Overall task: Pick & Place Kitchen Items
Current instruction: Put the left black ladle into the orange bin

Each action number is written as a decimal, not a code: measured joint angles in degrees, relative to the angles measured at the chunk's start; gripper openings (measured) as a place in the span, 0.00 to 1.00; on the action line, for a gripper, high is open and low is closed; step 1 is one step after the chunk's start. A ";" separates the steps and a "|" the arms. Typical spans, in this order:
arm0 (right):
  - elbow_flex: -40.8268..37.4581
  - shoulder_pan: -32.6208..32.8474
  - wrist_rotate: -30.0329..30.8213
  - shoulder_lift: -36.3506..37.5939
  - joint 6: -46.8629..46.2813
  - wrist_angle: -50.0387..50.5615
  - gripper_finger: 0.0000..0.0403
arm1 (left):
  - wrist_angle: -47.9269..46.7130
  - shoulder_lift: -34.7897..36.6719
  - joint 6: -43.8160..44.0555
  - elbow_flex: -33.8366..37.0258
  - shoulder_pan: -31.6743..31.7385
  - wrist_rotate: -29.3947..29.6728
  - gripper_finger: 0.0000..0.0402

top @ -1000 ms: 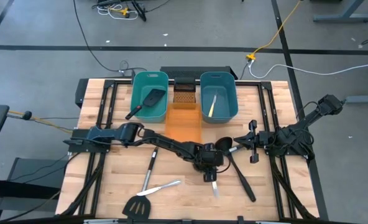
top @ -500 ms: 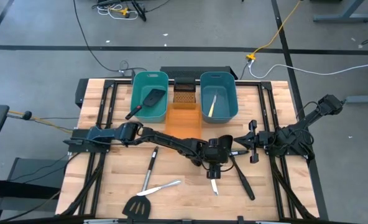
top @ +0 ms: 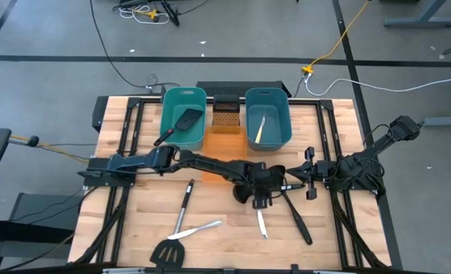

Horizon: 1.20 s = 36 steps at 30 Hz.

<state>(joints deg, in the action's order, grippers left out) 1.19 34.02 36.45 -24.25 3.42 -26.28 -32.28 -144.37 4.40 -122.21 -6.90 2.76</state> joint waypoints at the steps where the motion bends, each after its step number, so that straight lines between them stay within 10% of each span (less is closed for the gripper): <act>1: 0.00 0.00 0.01 0.01 0.00 0.09 0.02 | 0.01 -0.15 -0.04 0.00 0.00 0.01 0.50; 11: 0.00 0.00 0.09 0.00 -0.16 0.57 0.02 | 0.82 -2.70 -0.63 -0.41 0.04 0.63 0.46; 19: 0.00 -0.02 0.04 0.00 -0.99 0.81 0.02 | 0.31 -2.14 -0.02 -0.22 0.88 0.67 0.17; 36: 0.00 -0.02 0.04 0.01 -0.99 1.14 0.02 | -13.22 -0.81 -1.82 -10.44 -0.50 2.04 0.17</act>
<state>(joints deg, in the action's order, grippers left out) 1.19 34.00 36.49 -24.24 2.44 -25.15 -45.50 -145.18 2.57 -132.65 -7.39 4.80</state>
